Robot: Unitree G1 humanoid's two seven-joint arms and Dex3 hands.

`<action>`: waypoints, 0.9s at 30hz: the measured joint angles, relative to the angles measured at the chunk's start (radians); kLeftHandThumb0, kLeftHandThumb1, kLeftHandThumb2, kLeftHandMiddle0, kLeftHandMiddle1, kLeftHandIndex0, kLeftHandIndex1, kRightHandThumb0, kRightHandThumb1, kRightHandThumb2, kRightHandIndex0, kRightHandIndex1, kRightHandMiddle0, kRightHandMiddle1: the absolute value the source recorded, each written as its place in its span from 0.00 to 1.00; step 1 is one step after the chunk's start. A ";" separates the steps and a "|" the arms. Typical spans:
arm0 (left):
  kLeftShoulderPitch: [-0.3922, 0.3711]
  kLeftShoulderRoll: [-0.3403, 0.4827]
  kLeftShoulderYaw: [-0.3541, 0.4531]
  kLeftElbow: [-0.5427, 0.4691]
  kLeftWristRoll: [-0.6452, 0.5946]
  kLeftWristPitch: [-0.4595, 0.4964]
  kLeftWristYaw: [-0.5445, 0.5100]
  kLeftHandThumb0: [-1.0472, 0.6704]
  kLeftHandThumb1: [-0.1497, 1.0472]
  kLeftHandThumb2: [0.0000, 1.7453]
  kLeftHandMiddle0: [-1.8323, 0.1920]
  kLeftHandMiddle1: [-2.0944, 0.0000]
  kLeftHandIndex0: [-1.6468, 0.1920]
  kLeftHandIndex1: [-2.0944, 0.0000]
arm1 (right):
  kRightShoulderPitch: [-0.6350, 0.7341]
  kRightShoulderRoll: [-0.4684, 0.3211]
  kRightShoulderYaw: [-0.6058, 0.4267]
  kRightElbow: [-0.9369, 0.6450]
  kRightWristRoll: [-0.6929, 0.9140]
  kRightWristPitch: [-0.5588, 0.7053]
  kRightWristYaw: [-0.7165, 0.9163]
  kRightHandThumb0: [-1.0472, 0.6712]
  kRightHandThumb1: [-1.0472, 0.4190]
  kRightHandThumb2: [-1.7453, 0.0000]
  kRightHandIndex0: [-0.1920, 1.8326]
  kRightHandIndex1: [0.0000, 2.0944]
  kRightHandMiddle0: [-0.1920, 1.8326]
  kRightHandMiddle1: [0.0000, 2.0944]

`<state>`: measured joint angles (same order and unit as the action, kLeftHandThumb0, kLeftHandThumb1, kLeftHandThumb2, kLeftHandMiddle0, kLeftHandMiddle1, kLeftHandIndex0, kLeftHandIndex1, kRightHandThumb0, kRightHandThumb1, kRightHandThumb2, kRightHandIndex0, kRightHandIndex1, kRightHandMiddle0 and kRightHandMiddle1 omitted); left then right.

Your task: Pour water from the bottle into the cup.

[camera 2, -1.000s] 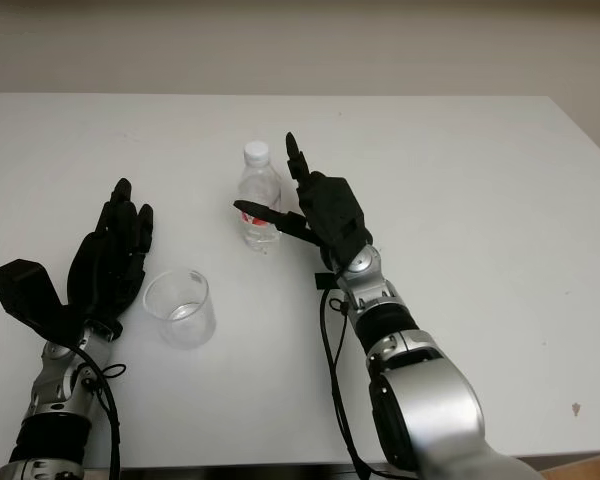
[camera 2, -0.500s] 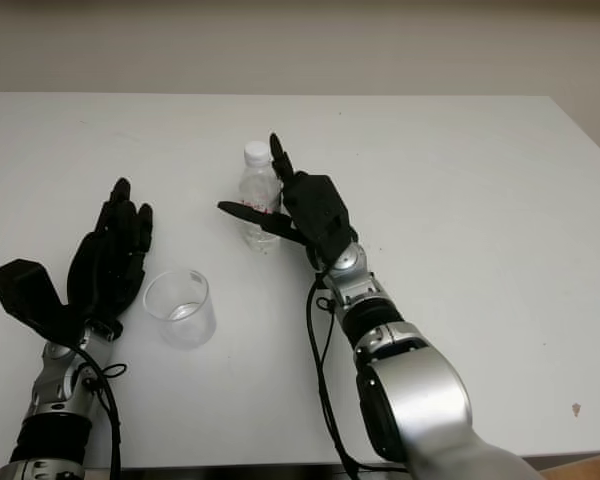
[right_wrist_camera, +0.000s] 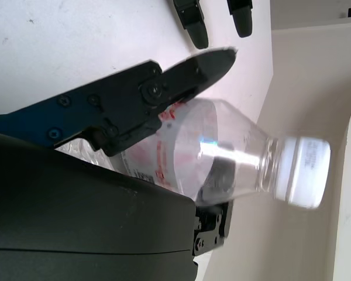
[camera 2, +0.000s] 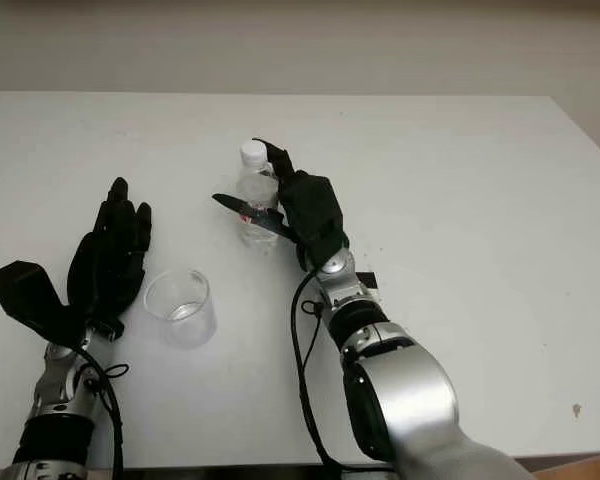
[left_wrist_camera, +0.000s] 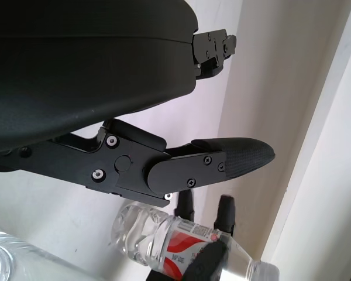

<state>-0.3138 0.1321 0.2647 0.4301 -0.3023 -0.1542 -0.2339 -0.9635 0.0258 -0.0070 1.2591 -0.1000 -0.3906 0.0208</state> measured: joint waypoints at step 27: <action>0.006 -0.001 0.002 -0.005 -0.016 0.002 -0.006 0.21 1.00 0.29 0.95 0.97 0.97 0.97 | -0.005 -0.019 0.046 0.009 -0.082 -0.062 -0.032 0.41 0.00 0.80 0.84 1.00 0.75 1.00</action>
<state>-0.3078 0.1310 0.2668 0.4248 -0.3180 -0.1523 -0.2397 -0.9686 0.0064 0.0393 1.2680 -0.1822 -0.4527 -0.0109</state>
